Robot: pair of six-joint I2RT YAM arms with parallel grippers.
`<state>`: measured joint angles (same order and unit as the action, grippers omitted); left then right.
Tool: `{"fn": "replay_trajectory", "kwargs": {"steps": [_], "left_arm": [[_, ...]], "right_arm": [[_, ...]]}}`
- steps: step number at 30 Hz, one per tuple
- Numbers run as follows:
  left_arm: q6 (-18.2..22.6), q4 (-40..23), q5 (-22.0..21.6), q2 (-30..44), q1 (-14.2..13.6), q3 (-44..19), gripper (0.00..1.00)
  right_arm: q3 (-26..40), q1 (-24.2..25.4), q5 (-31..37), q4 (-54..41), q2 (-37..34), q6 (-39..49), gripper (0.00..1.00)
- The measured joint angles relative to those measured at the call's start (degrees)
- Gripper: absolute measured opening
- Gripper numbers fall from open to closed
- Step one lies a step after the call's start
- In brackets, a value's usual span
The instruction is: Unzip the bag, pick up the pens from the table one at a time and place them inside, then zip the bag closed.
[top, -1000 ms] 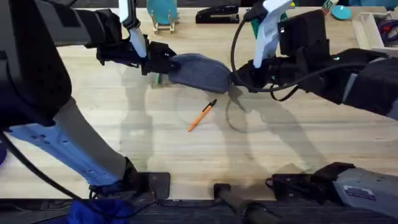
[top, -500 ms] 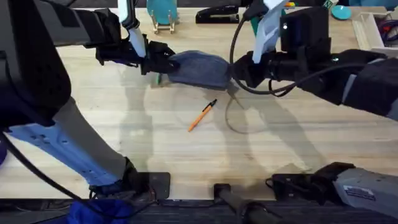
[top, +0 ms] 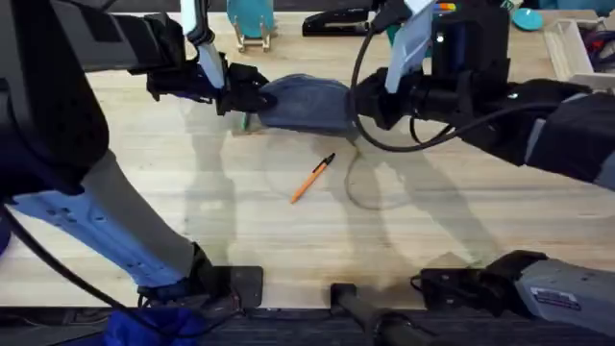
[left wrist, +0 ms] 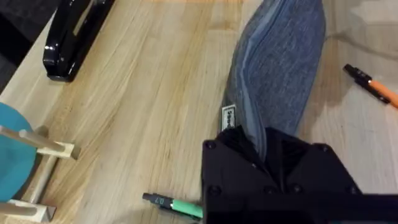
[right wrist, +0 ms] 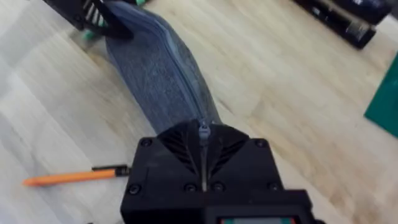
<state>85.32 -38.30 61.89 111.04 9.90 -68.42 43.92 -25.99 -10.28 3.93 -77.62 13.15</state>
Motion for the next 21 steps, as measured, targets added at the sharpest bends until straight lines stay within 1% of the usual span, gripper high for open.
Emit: {"fn": "replay_trajectory", "kwargs": {"steps": [6, 12, 21], "left_arm": [[0.0, -0.04, -0.13, 0.0, 0.26, 0.0, 0.042], [0.0, -0.22, -0.11, 0.0, 0.22, 0.0, 0.042], [0.02, -0.2, -0.15, 0.0, 0.21, 0.0, 0.042]], "right_arm": [[0.0, -1.55, 0.47, 1.06, 0.0, 0.2, 0.033], [-0.04, -1.75, 0.52, -1.58, -0.01, 0.21, 0.033], [-0.07, -2.57, 0.5, 0.7, 0.0, 0.2, 0.032]]}}
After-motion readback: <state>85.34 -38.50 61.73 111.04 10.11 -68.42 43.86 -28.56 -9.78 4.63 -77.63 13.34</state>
